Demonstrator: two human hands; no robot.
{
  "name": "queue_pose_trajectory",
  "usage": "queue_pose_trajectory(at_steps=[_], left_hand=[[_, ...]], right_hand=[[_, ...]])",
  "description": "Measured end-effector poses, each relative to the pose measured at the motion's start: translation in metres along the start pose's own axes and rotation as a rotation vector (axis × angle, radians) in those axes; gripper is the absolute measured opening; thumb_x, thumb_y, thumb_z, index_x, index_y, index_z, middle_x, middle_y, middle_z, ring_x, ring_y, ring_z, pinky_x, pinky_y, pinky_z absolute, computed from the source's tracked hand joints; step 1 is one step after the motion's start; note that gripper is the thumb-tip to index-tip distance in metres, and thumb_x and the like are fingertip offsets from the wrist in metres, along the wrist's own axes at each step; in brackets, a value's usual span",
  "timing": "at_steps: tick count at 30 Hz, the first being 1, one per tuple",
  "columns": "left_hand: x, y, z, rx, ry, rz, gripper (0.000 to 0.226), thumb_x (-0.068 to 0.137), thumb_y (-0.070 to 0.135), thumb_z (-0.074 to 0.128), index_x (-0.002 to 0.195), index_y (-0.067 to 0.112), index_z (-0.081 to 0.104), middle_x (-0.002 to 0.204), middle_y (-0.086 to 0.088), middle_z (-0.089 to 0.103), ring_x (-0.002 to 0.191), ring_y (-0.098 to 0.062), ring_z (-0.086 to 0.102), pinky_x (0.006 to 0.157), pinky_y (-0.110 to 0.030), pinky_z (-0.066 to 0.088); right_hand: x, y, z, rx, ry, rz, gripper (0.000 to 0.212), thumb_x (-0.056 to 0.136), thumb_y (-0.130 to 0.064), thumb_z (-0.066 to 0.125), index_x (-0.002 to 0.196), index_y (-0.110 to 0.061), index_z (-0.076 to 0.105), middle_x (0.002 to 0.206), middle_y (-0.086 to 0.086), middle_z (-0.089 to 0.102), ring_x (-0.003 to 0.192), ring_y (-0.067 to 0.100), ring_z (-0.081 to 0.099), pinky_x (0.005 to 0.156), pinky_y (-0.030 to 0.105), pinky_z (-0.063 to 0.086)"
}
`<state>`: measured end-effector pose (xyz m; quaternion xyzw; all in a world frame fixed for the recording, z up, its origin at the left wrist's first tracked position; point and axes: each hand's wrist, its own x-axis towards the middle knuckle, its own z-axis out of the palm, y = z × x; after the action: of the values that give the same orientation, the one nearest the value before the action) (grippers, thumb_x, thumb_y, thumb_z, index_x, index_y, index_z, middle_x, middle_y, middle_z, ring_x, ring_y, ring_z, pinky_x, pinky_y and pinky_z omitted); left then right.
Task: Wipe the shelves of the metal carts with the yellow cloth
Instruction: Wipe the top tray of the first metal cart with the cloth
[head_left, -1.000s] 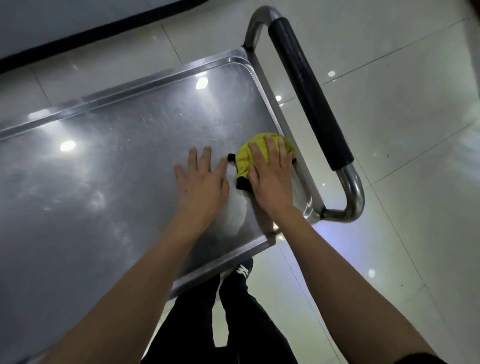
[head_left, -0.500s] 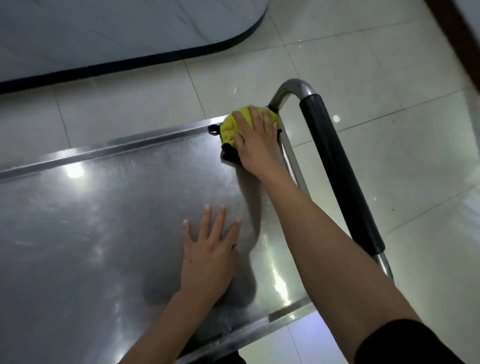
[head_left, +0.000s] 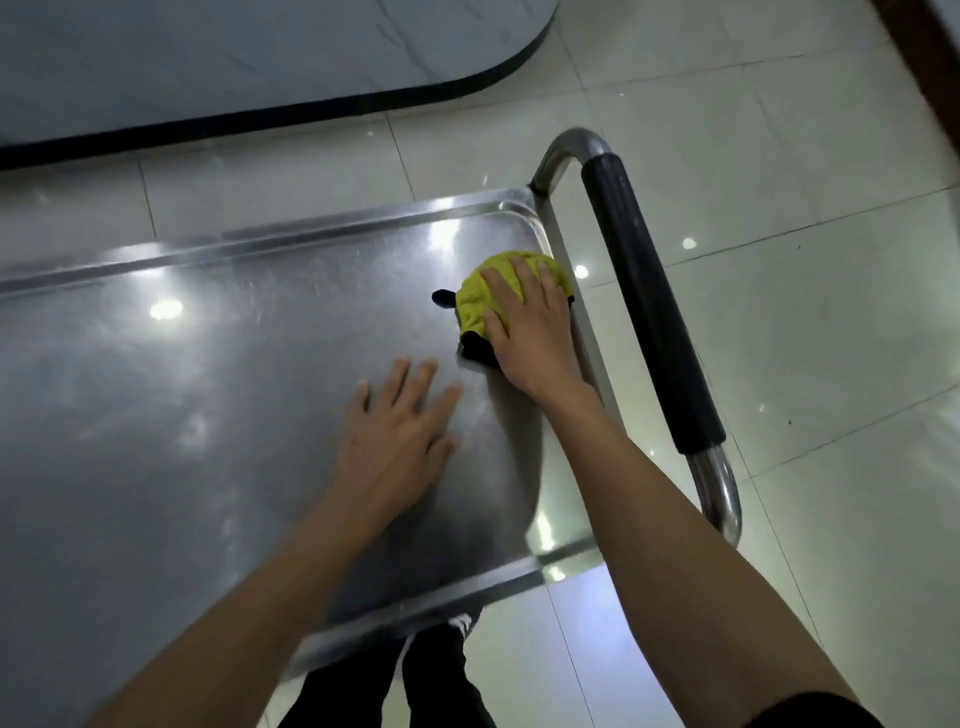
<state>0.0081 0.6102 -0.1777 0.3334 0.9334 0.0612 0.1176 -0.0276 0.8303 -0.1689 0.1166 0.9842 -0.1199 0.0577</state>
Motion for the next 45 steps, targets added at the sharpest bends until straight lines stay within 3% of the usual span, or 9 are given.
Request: queue_pose_trajectory(at_steps=[4,7,13,20,24,27,30,36,45], left_hand=[[-0.005,-0.018,-0.011,-0.118,-0.086,0.001,0.068,0.087,0.052,0.063,0.149,0.03,0.044,0.162,-0.005,0.028,0.151,-0.025,0.02,0.116,-0.046,0.02],[-0.027,-0.021,-0.007,-0.051,-0.047,-0.063,0.062,0.087,0.055,0.064,0.144,0.035,0.049,0.161,-0.006,0.027,0.149,-0.032,0.018,0.114,-0.052,0.02],[-0.041,-0.002,-0.004,-0.021,-0.101,-0.241,0.058,0.093,0.06,0.053,0.147,0.047,0.036,0.163,-0.006,0.012,0.147,-0.039,0.006,0.112,-0.066,0.02],[-0.046,0.006,-0.006,0.028,-0.137,-0.25,0.061,0.097,0.06,0.046,0.152,0.044,0.025,0.163,-0.007,0.008,0.147,-0.042,0.006,0.106,-0.072,0.025],[-0.046,-0.001,-0.007,-0.007,-0.101,-0.261,0.083,0.089,0.07,0.05,0.154,0.032,0.015,0.161,-0.002,0.016,0.144,-0.038,0.019,0.102,-0.068,0.032],[-0.037,-0.017,-0.017,-0.018,-0.085,-0.222,0.078,0.083,0.074,0.052,0.143,0.026,0.038,0.152,-0.002,0.032,0.133,-0.037,0.032,0.098,-0.063,0.035],[-0.029,-0.037,-0.02,-0.07,-0.084,-0.22,0.061,0.085,0.067,0.06,0.137,0.037,0.052,0.154,-0.006,0.03,0.142,-0.037,0.021,0.109,-0.065,0.024],[-0.032,-0.038,-0.024,-0.042,-0.144,-0.206,0.063,0.09,0.061,0.057,0.147,0.042,0.039,0.16,-0.009,0.022,0.147,-0.037,0.014,0.11,-0.066,0.024],[-0.018,-0.04,-0.017,-0.029,-0.14,-0.242,0.08,0.095,0.061,0.046,0.157,0.022,0.015,0.167,-0.002,0.003,0.153,-0.031,-0.001,0.112,-0.065,0.021]], right_hand=[[-0.061,0.008,0.004,0.005,-0.007,0.006,0.051,0.101,-0.036,0.04,0.151,-0.031,0.033,0.162,0.006,0.019,0.149,0.034,0.011,0.119,0.053,0.014],[-0.109,0.008,0.013,0.038,0.001,-0.018,0.05,0.101,-0.036,0.04,0.151,-0.03,0.034,0.162,0.007,0.02,0.149,0.035,0.011,0.119,0.054,0.014],[-0.217,0.002,0.032,0.054,-0.037,0.005,0.05,0.102,-0.037,0.041,0.151,-0.031,0.034,0.163,0.007,0.019,0.151,0.034,0.009,0.118,0.055,0.016],[-0.297,-0.008,0.046,0.095,-0.039,0.018,0.047,0.102,-0.034,0.041,0.149,-0.029,0.037,0.162,0.008,0.022,0.15,0.035,0.01,0.117,0.056,0.019],[-0.292,-0.011,0.046,0.085,-0.034,0.035,0.047,0.102,-0.033,0.042,0.148,-0.029,0.038,0.161,0.008,0.022,0.15,0.036,0.012,0.117,0.057,0.017],[-0.288,-0.012,0.05,0.08,-0.018,0.04,0.047,0.101,-0.032,0.042,0.148,-0.03,0.038,0.161,0.007,0.022,0.149,0.036,0.012,0.118,0.058,0.016],[-0.277,-0.017,0.053,0.066,-0.032,0.042,0.048,0.101,-0.035,0.037,0.149,-0.032,0.034,0.163,0.005,0.017,0.151,0.034,0.007,0.12,0.057,0.011],[-0.214,-0.037,0.047,0.02,-0.031,0.076,0.051,0.101,-0.036,0.04,0.151,-0.034,0.031,0.164,0.006,0.015,0.151,0.034,0.005,0.12,0.056,0.01],[-0.048,-0.057,0.034,0.063,0.05,0.146,0.053,0.1,-0.038,0.039,0.151,-0.033,0.03,0.162,0.007,0.019,0.15,0.034,0.005,0.121,0.054,0.004]])
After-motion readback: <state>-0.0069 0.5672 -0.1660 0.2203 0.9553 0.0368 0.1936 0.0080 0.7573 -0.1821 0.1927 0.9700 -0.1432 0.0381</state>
